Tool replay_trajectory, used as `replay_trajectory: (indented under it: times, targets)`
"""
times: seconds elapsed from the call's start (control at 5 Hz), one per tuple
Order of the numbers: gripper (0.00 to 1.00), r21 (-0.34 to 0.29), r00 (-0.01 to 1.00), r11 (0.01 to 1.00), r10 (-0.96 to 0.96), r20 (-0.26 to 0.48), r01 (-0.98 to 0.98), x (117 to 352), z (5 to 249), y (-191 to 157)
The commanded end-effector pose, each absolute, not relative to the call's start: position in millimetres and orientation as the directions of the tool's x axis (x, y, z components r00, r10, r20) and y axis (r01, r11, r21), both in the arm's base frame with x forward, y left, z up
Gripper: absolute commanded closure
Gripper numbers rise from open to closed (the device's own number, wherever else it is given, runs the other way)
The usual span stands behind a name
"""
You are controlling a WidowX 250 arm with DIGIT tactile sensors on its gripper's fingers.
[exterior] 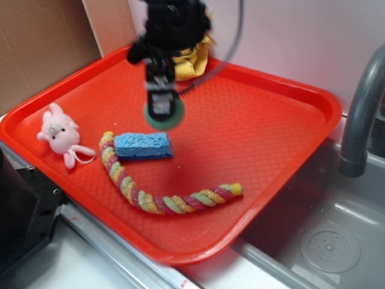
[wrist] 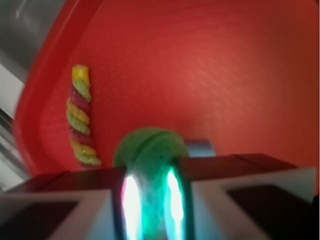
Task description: Grab the green ball.
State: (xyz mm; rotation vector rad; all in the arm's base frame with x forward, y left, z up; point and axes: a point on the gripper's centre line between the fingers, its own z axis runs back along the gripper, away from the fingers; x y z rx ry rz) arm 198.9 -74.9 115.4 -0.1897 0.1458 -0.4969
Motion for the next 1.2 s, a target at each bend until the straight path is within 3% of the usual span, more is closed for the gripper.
replay_trajectory:
  times: [0.0,0.2,0.4,0.6,0.8,1.0]
  targets:
    - [1.00,-0.157,0.984,0.973,-0.176,-0.028,0.169,171,160,-66]
    - [1.00,-0.051,0.996,0.996,-0.070,-0.052,0.067,166,173,-39]
    - [1.00,0.015,0.997,1.000,-0.011,-0.078,0.012,165,184,-19]
    - [1.00,0.057,0.993,0.996,0.075,-0.090,-0.070,159,192,0]
    - [1.00,0.097,0.997,0.994,0.063,-0.044,-0.059,162,194,14]
    - [1.00,0.135,0.997,0.990,0.040,-0.072,-0.030,170,195,20]
